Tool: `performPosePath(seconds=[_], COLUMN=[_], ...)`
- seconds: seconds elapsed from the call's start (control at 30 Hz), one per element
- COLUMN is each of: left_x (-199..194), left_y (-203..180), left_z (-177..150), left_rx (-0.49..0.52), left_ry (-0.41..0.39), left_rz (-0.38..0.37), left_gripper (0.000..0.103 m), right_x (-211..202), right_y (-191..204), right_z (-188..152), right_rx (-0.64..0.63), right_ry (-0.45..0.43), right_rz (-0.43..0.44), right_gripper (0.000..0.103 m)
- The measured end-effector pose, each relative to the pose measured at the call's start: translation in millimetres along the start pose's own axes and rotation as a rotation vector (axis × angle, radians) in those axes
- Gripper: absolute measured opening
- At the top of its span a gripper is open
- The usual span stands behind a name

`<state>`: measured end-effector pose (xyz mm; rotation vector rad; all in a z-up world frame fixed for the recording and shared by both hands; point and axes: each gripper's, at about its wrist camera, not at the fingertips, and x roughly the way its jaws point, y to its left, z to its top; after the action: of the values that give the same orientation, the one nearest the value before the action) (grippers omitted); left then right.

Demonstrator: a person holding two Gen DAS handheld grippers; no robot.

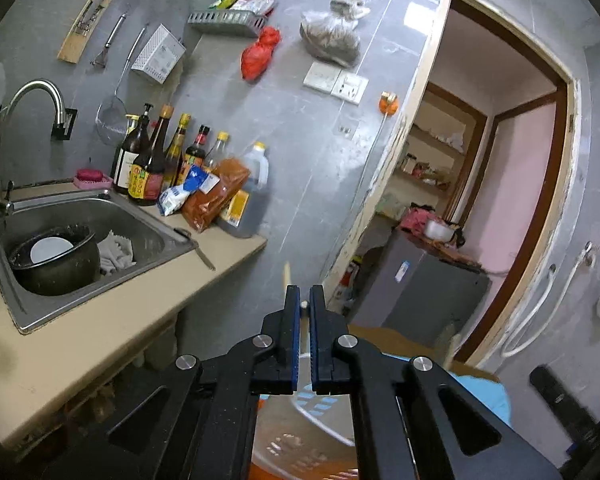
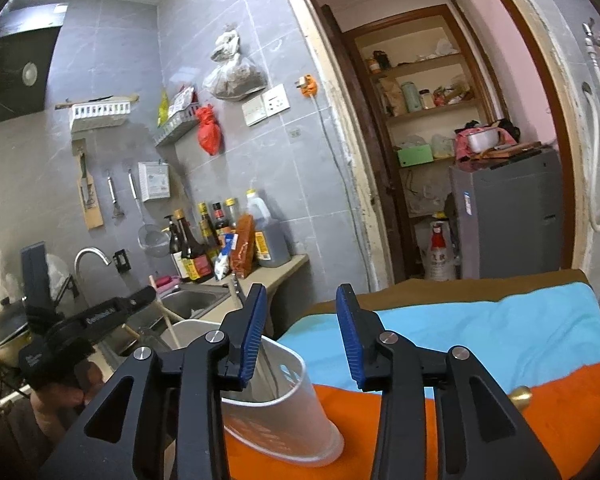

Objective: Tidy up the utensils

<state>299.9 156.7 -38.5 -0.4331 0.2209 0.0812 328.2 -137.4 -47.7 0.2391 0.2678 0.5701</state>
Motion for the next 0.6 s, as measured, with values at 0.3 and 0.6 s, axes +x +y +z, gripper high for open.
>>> performPosePath(seconds=[0.3,0.6], left_x=[-51,-70], left_y=[-24,-40], left_z=[60,63], left_rx=[0.065,0.108], left_ry=[-0.013,0.062], left_rz=[-0.031,0.003], left_gripper=[0.002,0.002], right_x=[-22,-41], right_y=[-2,-10], right_z=[16,28], right_rx=[0.030,0.018], right_ry=[-0.018,-0.019], right_rz=[-0.028,-0.082], right_gripper=[0.035,0.040])
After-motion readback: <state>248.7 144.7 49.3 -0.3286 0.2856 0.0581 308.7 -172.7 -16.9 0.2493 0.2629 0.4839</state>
